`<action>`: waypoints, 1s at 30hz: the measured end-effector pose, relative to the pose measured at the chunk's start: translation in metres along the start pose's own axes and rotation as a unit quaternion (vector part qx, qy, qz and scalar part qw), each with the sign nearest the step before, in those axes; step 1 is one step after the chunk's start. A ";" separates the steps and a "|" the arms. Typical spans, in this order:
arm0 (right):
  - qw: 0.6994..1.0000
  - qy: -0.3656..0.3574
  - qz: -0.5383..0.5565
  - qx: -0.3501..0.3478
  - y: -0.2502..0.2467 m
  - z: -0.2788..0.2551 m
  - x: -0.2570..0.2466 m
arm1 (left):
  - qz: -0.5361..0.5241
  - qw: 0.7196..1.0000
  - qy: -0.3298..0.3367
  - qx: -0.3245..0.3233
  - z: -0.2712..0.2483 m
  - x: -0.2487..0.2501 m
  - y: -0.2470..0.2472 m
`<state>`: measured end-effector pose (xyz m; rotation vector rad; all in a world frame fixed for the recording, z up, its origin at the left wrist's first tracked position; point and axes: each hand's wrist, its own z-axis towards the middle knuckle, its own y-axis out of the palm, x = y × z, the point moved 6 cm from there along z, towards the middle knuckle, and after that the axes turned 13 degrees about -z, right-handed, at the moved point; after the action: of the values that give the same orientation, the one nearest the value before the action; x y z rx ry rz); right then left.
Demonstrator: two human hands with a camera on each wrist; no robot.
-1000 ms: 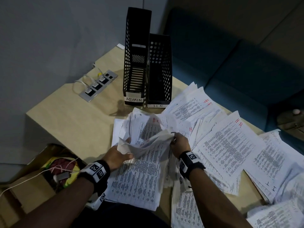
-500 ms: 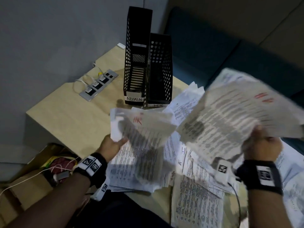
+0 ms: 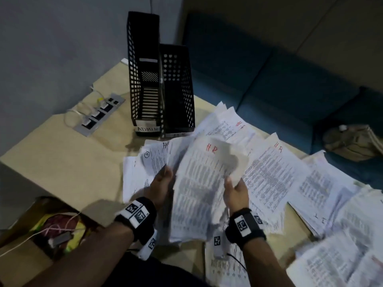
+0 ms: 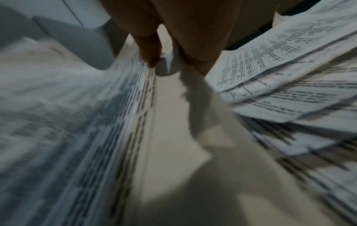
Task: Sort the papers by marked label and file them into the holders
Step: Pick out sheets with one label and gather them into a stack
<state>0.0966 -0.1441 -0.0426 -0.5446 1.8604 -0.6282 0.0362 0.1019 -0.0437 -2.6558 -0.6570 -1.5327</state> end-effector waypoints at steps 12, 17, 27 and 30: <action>0.870 -0.314 -0.372 -0.074 0.028 0.001 -0.100 | 0.174 0.981 0.027 -0.082 -0.023 0.003 0.020; 0.855 -0.368 -0.325 -0.168 0.072 -0.019 -0.109 | 0.220 0.969 0.009 -0.109 -0.023 -0.007 0.023; 0.996 0.035 -0.072 -0.048 0.024 0.049 -0.043 | 0.108 0.990 -0.009 0.090 -0.029 0.007 -0.058; 0.976 0.159 0.008 -0.152 0.059 0.034 -0.032 | 0.107 0.991 -0.030 0.079 -0.036 0.002 -0.064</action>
<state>0.1351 -0.0848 -0.0691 -0.6560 2.2822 -0.4406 -0.0152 0.1534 -0.0365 -2.5669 -0.4554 -1.2940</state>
